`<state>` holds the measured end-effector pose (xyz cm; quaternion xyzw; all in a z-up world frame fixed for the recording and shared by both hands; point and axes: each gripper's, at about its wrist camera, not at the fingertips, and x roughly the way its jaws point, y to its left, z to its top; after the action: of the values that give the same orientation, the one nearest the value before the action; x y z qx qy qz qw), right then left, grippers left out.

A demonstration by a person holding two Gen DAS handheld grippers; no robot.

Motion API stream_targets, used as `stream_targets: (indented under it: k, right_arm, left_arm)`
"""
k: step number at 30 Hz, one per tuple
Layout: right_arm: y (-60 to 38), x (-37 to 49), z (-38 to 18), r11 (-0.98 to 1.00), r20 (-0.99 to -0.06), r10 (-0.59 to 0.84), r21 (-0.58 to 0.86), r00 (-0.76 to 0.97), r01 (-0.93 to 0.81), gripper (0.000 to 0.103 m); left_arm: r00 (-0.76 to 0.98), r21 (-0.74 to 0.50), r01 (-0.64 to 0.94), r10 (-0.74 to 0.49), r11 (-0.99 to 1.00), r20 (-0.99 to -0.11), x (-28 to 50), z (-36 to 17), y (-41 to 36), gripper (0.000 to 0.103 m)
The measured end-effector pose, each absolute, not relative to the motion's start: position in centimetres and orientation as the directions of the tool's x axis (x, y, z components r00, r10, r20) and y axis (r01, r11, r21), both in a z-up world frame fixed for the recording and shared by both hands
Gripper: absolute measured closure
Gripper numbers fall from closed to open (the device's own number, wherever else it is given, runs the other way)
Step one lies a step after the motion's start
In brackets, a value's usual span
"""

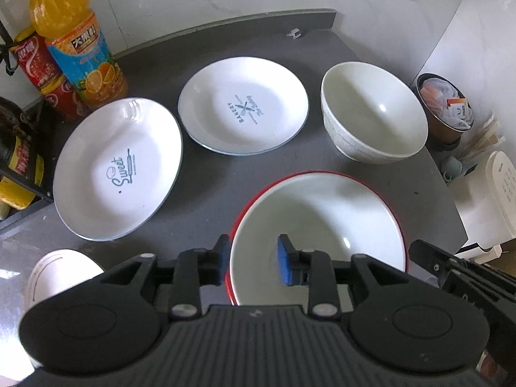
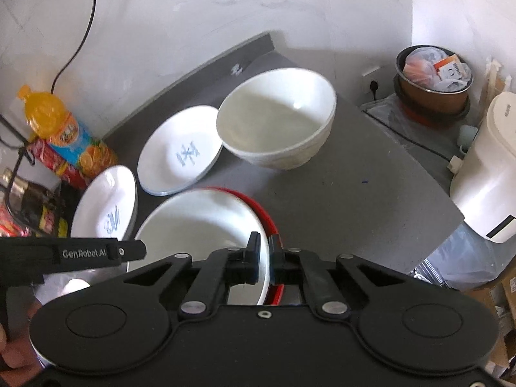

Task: Organize plates and bowls
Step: 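Open both grippers to release the white bowl inside the red bowl, then close both grippers on the rim of the second white bowl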

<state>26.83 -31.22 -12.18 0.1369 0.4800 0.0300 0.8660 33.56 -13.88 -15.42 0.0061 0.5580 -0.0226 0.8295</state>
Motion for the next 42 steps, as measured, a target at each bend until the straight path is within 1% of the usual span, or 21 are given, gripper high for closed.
stream_targets:
  k: [1,2,3,4,6,8,10,11,12,13,14,25,29,33,42]
  right_arm:
    - [-31.3,26.8,-12.0,0.96,-0.82,0.183,0.269,0.542,0.082,0.087]
    - [-31.5,26.8,-11.9,0.958,-0.816,0.184,0.274,0.548,0.087,0.084]
    - [-31.7,26.8,-11.8,0.956,-0.812,0.181,0.277,0.555,0.094,0.077]
    - [-31.8,26.8,-11.6,0.955,-0.808,0.174,0.278,0.563,0.104,0.073]
    - [-32.4,26.6,-11.3,0.951,-0.799,0.156,0.281,0.581,0.131,0.071]
    - [-33.1,26.5,-11.0,0.943,-0.79,0.145,0.292,0.596,0.159,0.069]
    - [-33.8,26.5,-10.9,0.937,-0.785,0.134,0.299,0.604,0.18,0.069]
    - [-34.1,26.4,-10.8,0.934,-0.782,0.128,0.301,0.61,0.19,0.068]
    - [-34.4,26.3,-10.7,0.931,-0.779,0.123,0.304,0.616,0.199,0.063]
    - [-34.8,26.3,-10.6,0.927,-0.774,0.116,0.309,0.622,0.212,0.055]
    - [-35.2,26.2,-10.4,0.923,-0.769,0.105,0.311,0.631,0.226,0.053]
    - [-38.7,26.8,-9.8,0.892,-0.73,0.092,0.363,0.677,0.27,0.05]
    - [-39.4,27.8,-10.2,0.884,-0.723,0.11,0.384,0.682,0.265,0.047]
    - [-39.7,29.2,-10.8,0.884,-0.722,0.132,0.395,0.68,0.249,0.043]
    - [-40.3,32.7,-12.5,0.87,-0.733,0.187,0.433,0.654,0.236,0.043]
  left_arm:
    - [0.384,-0.01,0.053,-0.029,0.999,-0.923,33.5,-15.3,-14.0,0.062]
    - [0.394,-0.004,0.057,-0.027,0.998,-0.919,33.4,-15.1,-14.1,0.057]
    - [0.403,0.001,0.06,-0.024,0.998,-0.915,33.4,-15.0,-14.1,0.055]
    - [0.413,0.003,0.061,-0.022,0.998,-0.91,33.5,-14.8,-14.2,0.05]
    - [0.422,0.006,0.07,-0.024,0.998,-0.906,33.8,-14.6,-14.3,0.045]
    - [0.433,0.011,0.082,-0.026,0.997,-0.901,34.1,-14.4,-14.5,0.038]
    - [0.448,0.022,0.098,-0.025,0.995,-0.894,34.5,-14.3,-14.7,0.035]
    - [0.454,0.025,0.107,-0.027,0.994,-0.89,34.6,-14.2,-14.9,0.034]
    - [0.457,0.024,0.113,-0.031,0.993,-0.889,34.8,-14.1,-15.1,0.034]
    - [0.458,0.02,0.123,-0.038,0.992,-0.888,35.0,-13.9,-15.4,0.034]
    - [0.458,0.016,0.13,-0.046,0.991,-0.888,35.1,-13.7,-15.6,0.034]
    - [0.474,-0.023,0.168,-0.101,0.985,-0.875,37.3,-12.8,-17.6,0.03]
    - [0.471,-0.032,0.152,-0.101,0.988,-0.876,38.5,-13.0,-18.0,0.03]
    - [0.451,-0.057,0.136,-0.113,0.989,-0.885,39.9,-13.5,-18.3,0.03]
    - [0.415,-0.074,0.094,-0.107,0.993,-0.904,43.3,-15.2,-19.2,0.03]
